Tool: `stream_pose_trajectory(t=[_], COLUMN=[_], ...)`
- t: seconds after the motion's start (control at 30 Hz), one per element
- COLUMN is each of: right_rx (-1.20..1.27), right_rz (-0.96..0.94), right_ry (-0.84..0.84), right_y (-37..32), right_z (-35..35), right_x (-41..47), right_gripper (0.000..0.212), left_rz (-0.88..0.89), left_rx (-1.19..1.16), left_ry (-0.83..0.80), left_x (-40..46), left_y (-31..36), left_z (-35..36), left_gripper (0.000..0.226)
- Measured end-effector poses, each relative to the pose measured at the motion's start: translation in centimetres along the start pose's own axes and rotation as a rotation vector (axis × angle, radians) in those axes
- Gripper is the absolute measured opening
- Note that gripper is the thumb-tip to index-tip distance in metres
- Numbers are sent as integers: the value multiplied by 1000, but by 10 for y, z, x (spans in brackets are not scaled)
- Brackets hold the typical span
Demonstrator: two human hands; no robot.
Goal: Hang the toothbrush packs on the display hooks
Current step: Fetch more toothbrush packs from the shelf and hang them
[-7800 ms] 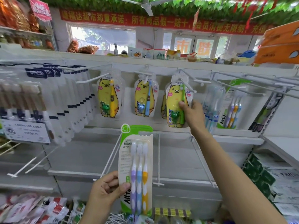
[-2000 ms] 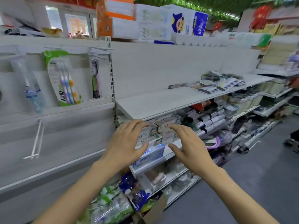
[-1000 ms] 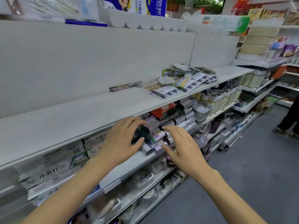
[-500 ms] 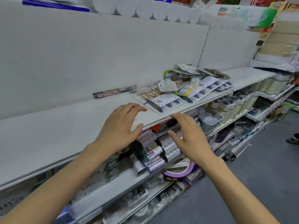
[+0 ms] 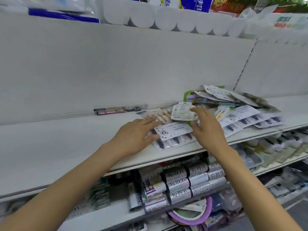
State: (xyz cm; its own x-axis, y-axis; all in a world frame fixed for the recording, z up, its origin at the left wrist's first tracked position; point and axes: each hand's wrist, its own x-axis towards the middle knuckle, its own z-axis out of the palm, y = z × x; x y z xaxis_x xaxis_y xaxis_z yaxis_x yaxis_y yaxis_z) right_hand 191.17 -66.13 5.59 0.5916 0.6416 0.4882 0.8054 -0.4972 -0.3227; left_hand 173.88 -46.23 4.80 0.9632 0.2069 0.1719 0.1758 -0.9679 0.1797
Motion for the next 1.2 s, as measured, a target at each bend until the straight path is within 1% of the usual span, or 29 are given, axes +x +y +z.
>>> stream_pose_trajectory(t=[0.1, 0.2, 0.3, 0.4, 0.5, 0.63, 0.7, 0.77, 0.8, 0.87, 0.9, 0.93, 0.97, 1.03, 1.1, 1.13, 1.2], right_rx=[0, -10, -28, -17, 31, 71, 79, 46, -1, -120, -154, -156, -132, -34, 120, 196, 317], right_rz=[-20, -21, -43, -51, -45, -111, -86, -24, 2, 31, 43, 58, 72, 77, 77, 84, 104], right_ry=[-50, -140, -191, -203, -191, -230, -228, -240, -264, -322, -338, -349, -360, -366, -357, -346, -307], right_y=[19, 28, 32, 33, 30, 22, 18, 14, 12, 6, 2, -2, -5, -10, -15, -19, -25], right_z=[11, 23, 33, 37, 34, 34, 37, 39, 41, 43, 44, 45, 46, 46, 45, 43, 40], right_x=[25, 40, 45, 50, 56, 61, 63, 65, 66, 67, 68, 68, 70, 74, 77, 77, 75], right_gripper=[39, 39, 44, 34, 23, 18, 20, 29, 37, 63, 73, 80, 85, 92, 104, 112, 120], left_rz=[-36, -99, -119, -164, -219, -251, -298, -362, -394, -458, -493, -526, -550, -613, -735, -793, -824], left_rx=[-21, -70, -54, -85, -84, -45, -72, -93, -85, -77, -90, -106, -104, -46, -16, -30, -90], left_ry=[-85, -46, -45, -47, -9, -8, 37, 109, 144, 191, 205, 219, 237, 233, 140, 92, 63], left_x=[10, 7, 1, -11, -26, -55, -72, -86, -92, -103, -108, -113, -116, -119, -119, -119, -117], left_y=[7, 16, 22, 22, 24, 31, 30, 26, 25, 23, 22, 21, 21, 21, 22, 21, 21], left_z=[8, 8, 5, 5, 2, -3, -4, -4, -4, -3, -2, -2, -2, -3, -6, -7, -8], left_gripper=[58, 59, 67, 72, 76, 72, 64, 60, 56, 44, 42, 45, 53, 79, 106, 114, 121])
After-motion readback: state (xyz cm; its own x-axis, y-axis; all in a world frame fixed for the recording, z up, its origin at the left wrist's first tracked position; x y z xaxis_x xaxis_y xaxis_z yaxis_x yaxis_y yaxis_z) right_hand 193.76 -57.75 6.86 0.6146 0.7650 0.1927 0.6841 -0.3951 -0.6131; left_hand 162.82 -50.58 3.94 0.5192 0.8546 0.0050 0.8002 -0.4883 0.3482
